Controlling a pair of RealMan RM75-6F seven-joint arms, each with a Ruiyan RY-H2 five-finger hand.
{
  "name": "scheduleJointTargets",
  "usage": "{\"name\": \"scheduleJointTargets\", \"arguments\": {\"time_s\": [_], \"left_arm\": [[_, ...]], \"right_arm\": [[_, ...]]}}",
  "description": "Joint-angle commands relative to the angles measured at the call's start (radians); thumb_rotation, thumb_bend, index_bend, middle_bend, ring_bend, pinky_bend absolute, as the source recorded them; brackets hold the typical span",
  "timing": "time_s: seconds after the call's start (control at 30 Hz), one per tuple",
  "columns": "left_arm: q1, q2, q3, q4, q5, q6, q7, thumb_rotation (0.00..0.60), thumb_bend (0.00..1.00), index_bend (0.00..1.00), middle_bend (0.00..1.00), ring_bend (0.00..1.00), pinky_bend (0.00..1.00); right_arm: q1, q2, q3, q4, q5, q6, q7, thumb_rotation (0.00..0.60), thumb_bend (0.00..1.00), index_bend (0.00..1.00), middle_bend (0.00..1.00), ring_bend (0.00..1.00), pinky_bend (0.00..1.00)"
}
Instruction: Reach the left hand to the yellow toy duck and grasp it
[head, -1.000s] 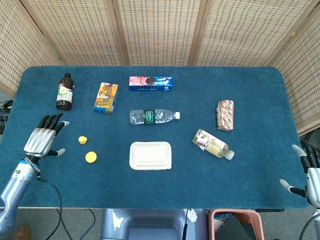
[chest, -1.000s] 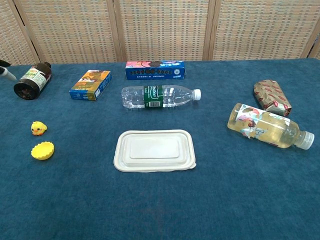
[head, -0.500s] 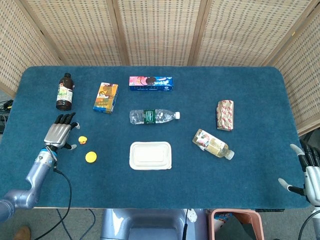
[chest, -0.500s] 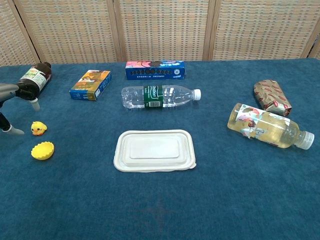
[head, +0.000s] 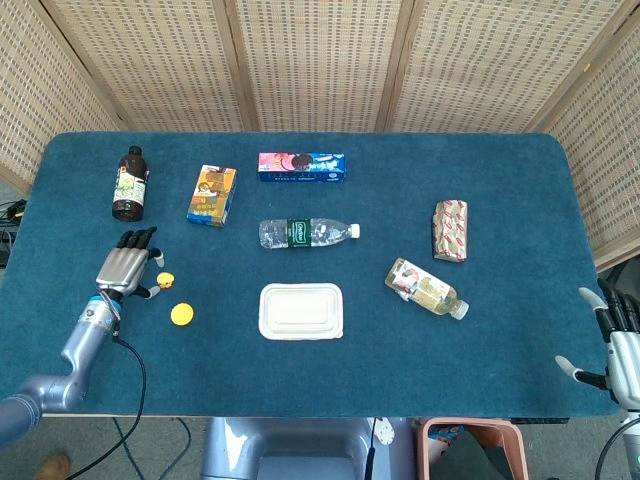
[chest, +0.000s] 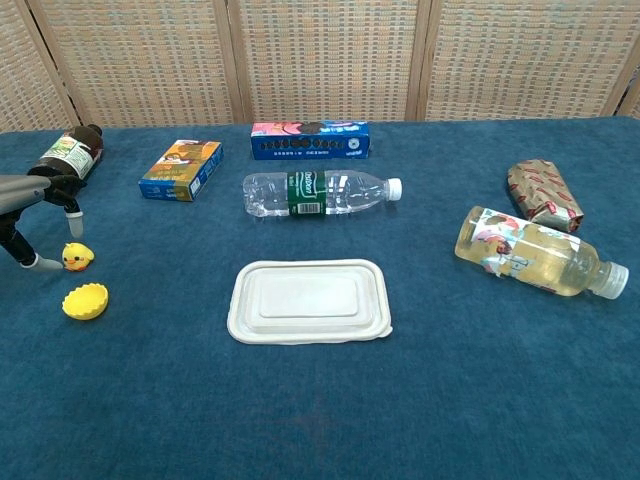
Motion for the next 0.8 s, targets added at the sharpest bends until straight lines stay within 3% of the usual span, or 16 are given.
{"name": "scheduleJointTargets", "arguments": {"time_s": [0.03, 0.57, 0.8], "left_arm": [[-0.003, -0.005, -0.001, 0.002, -0.008, 0.001, 0.005, 0.600, 0.23, 0.44, 0.00, 0.00, 0.00], [-0.023, -0.010, 0.001, -0.031, -0.054, -0.019, 0.062, 0.600, 0.30, 0.56, 0.00, 0.00, 0.00], [-0.019, 0.015, -0.013, -0.074, -0.065, 0.010, 0.064, 0.600, 0.30, 0.56, 0.00, 0.00, 0.00]], "right_arm": [[0.001, -0.001, 0.001, 0.001, 0.002, 0.000, 0.001, 0.600, 0.00, 0.00, 0.00, 0.00, 0.00], [0.002, -0.003, 0.000, 0.005, 0.005, -0.005, 0.002, 0.600, 0.00, 0.00, 0.00, 0.00, 0.00], [0.003, -0.004, 0.000, 0.007, 0.006, -0.006, 0.000, 0.600, 0.00, 0.00, 0.00, 0.00, 0.00]]}}
